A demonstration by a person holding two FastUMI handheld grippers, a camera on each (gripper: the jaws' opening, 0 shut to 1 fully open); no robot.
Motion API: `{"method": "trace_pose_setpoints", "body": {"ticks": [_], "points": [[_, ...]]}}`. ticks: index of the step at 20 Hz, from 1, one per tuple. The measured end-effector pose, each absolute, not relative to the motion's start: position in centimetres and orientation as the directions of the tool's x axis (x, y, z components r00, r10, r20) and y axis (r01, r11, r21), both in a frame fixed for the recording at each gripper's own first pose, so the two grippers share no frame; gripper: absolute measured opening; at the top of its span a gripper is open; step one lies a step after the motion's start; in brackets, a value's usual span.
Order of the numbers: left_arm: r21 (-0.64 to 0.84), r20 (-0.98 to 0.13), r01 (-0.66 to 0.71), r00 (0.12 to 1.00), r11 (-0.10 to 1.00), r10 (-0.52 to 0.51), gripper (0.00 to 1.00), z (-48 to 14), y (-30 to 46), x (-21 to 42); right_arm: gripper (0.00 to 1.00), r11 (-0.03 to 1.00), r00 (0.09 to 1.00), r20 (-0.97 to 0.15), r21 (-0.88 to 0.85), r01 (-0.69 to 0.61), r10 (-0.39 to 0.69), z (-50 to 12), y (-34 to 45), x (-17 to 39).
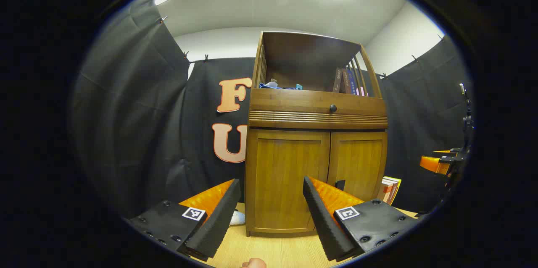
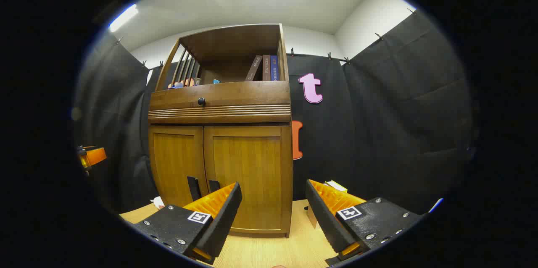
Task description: Open the right door of the double-door shoe cabinet with the right hand, and open the left door with the left hand.
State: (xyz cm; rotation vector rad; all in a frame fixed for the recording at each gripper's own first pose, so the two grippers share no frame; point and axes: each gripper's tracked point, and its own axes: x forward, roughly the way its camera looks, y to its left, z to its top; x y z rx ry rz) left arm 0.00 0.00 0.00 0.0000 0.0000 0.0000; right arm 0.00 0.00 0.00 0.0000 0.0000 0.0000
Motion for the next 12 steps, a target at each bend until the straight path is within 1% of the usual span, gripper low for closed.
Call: {"method": "trace_pose_setpoints", "body": {"ticks": [12], "points": [[0.009,-0.018,-0.029,0.999,1.000,0.030,0.99,-0.7,1.3,0.7,0.94,0.999,1.000,-0.016,-0.030,-0.023,0.022,-0.5,1.6,0.6]]}}
